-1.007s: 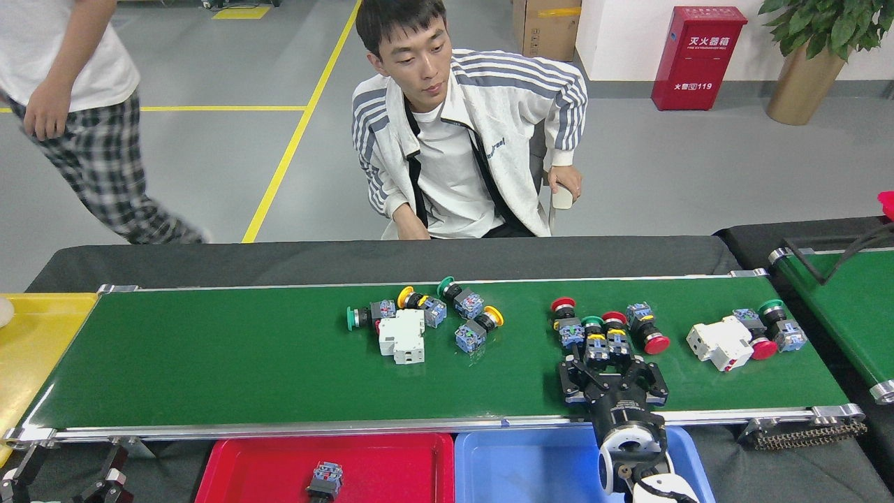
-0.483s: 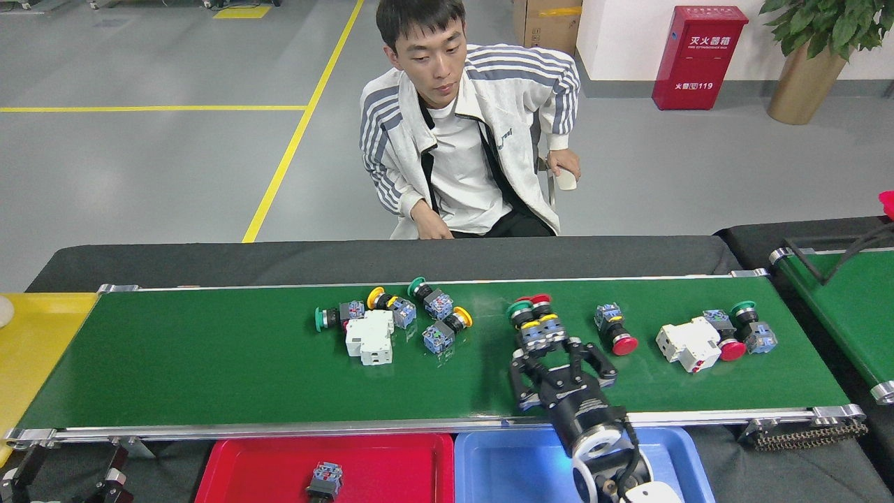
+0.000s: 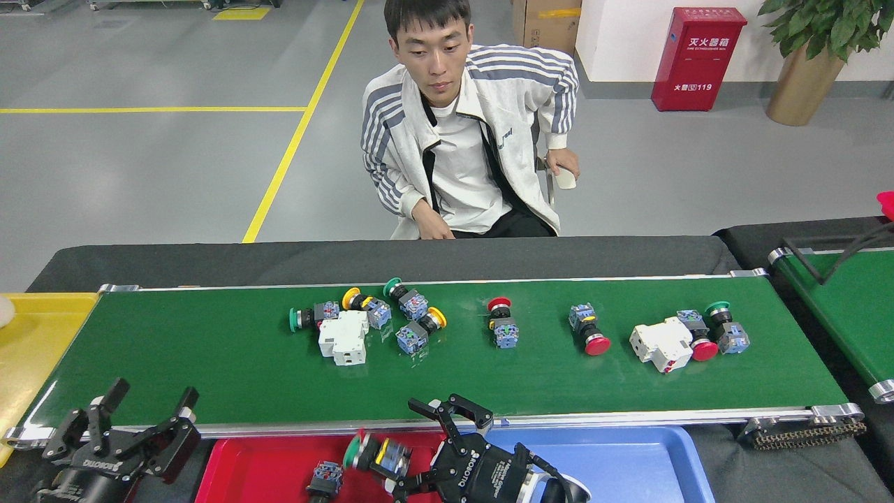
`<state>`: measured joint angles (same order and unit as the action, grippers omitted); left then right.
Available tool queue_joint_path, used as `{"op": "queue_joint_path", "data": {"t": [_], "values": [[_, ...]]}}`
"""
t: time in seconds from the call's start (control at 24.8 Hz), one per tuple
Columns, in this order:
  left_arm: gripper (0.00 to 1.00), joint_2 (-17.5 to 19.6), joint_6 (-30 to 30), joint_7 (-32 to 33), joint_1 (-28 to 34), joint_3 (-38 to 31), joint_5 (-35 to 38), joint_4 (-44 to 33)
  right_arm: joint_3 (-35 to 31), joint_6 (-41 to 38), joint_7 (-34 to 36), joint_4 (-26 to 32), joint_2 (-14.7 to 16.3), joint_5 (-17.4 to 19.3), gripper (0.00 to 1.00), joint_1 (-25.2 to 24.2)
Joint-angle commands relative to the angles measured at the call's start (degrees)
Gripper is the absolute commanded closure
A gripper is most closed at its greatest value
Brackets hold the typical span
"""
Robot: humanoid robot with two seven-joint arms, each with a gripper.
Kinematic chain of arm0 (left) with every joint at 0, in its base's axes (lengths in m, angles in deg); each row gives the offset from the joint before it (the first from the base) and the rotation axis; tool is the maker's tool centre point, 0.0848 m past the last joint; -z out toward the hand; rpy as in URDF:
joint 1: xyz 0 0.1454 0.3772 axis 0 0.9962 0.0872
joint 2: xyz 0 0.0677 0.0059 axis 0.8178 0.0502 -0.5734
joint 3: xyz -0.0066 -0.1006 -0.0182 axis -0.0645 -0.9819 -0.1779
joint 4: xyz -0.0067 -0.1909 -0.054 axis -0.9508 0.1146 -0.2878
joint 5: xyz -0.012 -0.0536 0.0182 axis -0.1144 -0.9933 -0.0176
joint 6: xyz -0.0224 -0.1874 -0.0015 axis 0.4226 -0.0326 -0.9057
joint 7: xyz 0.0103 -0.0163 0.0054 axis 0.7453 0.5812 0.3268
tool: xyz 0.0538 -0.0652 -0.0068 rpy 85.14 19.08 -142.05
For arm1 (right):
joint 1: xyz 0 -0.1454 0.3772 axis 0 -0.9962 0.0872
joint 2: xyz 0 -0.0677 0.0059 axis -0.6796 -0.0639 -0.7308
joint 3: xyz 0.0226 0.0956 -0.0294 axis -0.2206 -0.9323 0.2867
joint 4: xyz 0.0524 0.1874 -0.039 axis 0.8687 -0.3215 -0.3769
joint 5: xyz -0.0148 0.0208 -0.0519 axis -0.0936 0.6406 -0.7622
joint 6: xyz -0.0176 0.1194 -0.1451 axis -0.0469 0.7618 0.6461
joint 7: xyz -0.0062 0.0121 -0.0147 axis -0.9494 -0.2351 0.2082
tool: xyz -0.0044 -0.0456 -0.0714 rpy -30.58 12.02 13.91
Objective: Pick switch part from conveyor to tray
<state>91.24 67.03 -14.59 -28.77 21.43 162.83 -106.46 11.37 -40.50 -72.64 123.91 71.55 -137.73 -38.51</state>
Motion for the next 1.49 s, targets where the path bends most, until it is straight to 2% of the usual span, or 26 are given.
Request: {"op": "queue_joint_path", "data": {"t": [0.0, 0.12, 0.2, 0.36, 0.48, 0.68, 0.89, 1.05, 1.21, 1.29, 1.33, 1.37, 1.41, 1.45], "values": [[0.00, -0.38, -3.22, 0.35, -1.62, 2.92, 1.01, 0.22, -5.02, 8.61, 0.54, 2.55, -0.90, 0.84, 0.02, -3.41], [0.00, -0.91, -7.43, 2.81, -4.61, 8.64, 1.81, 2.07, -11.18, 25.75, 1.95, 6.68, -3.63, 1.02, 0.03, -10.97], [0.00, -0.99, -11.65, 3.69, -7.25, 12.06, 2.86, 5.05, -13.28, 33.30, 4.76, 7.56, -3.54, 1.28, 0.03, -14.48], [0.00, -0.91, -14.38, 3.78, -11.56, 12.94, 3.12, 10.68, -18.65, 35.50, 4.76, 7.12, -3.01, 1.28, 0.02, -17.03], [0.00, -0.47, -14.38, 3.78, -13.58, 12.68, 3.12, 13.76, -19.17, 35.68, 4.49, 6.15, -3.01, 1.11, 0.02, -15.28], [0.00, -0.38, -14.38, 3.78, -13.93, 12.68, 3.12, 15.25, -18.65, 35.41, -0.43, 1.49, -0.46, 1.11, 0.02, -8.68], [0.00, -0.55, -14.64, 3.78, -15.33, 12.68, 3.12, 18.15, -18.21, 35.41, -4.03, -0.53, -0.38, 1.11, 0.02, -5.79], [0.00, -0.20, -15.52, 3.60, -19.11, 12.68, 3.12, 23.16, -17.33, 35.59, -4.21, -2.37, -0.38, 0.49, 0.02, -4.73], [0.00, -0.03, -15.78, 3.52, -22.10, 12.41, 3.12, 27.20, -16.54, 35.77, -4.21, -5.80, -0.99, 0.49, 0.02, -1.65], [0.01, 0.41, -17.89, 3.08, -23.95, 12.50, 3.12, 30.01, -15.92, 35.85, -4.21, -7.73, -1.87, 0.49, 0.02, 0.10], [0.04, 0.76, -19.12, 3.08, -24.65, 12.68, 3.21, 31.25, -15.66, 35.85, -4.21, -8.53, -2.13, 0.49, 0.02, 0.72], [0.15, 1.03, -20.62, 2.99, -25.27, 12.94, 3.21, 32.48, -15.31, 35.85, -4.21, -9.67, -2.49, 0.41, 0.02, 1.51], [0.44, 1.12, -21.06, 2.55, -25.62, 12.77, 2.95, 33.36, -14.96, 35.85, -4.21, -11.16, -2.66, 0.41, 0.02, 2.65], [0.69, 1.03, -20.88, 2.02, -25.53, 12.50, 2.51, 33.27, -14.96, 35.94, -4.21, -12.04, -2.75, 0.41, 0.03, 3.27]]}}
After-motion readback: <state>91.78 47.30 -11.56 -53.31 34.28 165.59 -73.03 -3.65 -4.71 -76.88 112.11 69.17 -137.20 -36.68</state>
